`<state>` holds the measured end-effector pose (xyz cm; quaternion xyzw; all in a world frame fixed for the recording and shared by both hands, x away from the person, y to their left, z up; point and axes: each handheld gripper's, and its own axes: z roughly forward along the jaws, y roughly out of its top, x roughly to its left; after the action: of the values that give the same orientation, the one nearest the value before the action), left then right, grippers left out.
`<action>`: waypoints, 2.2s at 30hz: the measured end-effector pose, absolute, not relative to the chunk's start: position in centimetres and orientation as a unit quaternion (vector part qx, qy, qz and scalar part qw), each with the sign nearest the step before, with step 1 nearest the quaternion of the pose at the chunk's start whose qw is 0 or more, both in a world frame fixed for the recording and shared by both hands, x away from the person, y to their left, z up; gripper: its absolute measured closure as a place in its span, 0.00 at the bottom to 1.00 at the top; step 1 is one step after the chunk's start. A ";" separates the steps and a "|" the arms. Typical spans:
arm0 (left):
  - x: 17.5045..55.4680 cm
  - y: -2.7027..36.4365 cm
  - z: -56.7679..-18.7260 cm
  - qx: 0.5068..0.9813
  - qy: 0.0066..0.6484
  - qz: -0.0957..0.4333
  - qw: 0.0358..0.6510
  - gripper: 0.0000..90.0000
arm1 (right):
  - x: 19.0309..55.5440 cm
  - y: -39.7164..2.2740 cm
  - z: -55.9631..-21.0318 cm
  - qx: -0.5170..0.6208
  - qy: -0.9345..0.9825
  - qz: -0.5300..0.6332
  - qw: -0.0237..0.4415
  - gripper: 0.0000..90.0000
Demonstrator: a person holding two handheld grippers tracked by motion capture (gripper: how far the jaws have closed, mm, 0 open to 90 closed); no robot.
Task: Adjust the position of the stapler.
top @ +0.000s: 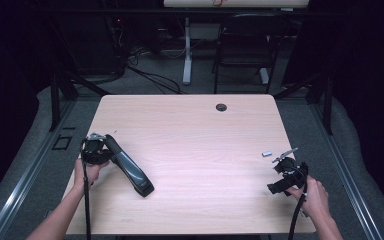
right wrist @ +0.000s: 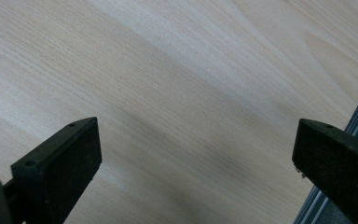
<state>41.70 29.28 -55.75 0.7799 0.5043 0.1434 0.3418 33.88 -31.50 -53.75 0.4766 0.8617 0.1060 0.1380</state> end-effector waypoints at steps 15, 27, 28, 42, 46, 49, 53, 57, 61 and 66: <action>41.7 26.6 -56.1 0.791 0.494 0.107 0.345 1.00 | 33.9 -31.3 -53.9 0.476 0.862 0.104 0.139 0.01; 42.3 24.9 -55.8 0.800 0.483 0.107 0.340 1.00 | 34.0 -31.2 -53.8 0.472 0.865 0.096 0.140 0.01; 42.3 24.8 -55.8 0.800 0.481 0.106 0.341 1.00 | 34.1 -31.2 -53.8 0.471 0.866 0.094 0.142 0.01; 42.7 22.0 -55.1 0.808 0.459 0.094 0.357 1.00 | 34.0 -31.1 -53.9 0.472 0.865 0.097 0.143 0.01; 42.7 20.6 -54.9 0.818 0.439 0.089 0.360 1.00 | 34.0 -31.1 -53.9 0.470 0.866 0.093 0.143 0.01; 42.6 19.7 -54.8 0.828 0.424 0.090 0.356 1.00 | 34.0 -31.1 -53.8 0.468 0.868 0.093 0.140 0.01; 42.4 18.8 -54.7 0.841 0.401 0.087 0.353 1.00 | 34.0 -31.2 -53.9 0.468 0.867 0.095 0.139 0.01; 42.1 18.1 -54.5 0.848 0.389 0.103 0.344 1.00 | 34.0 -31.2 -53.8 0.468 0.868 0.094 0.139 0.01; 42.4 18.2 -54.6 0.845 0.395 0.100 0.346 1.00 | 34.0 -31.1 -53.9 0.468 0.868 0.095 0.137 0.01; 42.8 19.1 -54.9 0.837 0.411 0.093 0.350 1.00 | 33.9 -31.1 -54.0 0.471 0.865 0.101 0.138 0.01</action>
<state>42.82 19.10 -54.85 0.8367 0.4106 0.0935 0.3502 33.94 -31.12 -54.04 0.4710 0.8654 0.1012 0.1381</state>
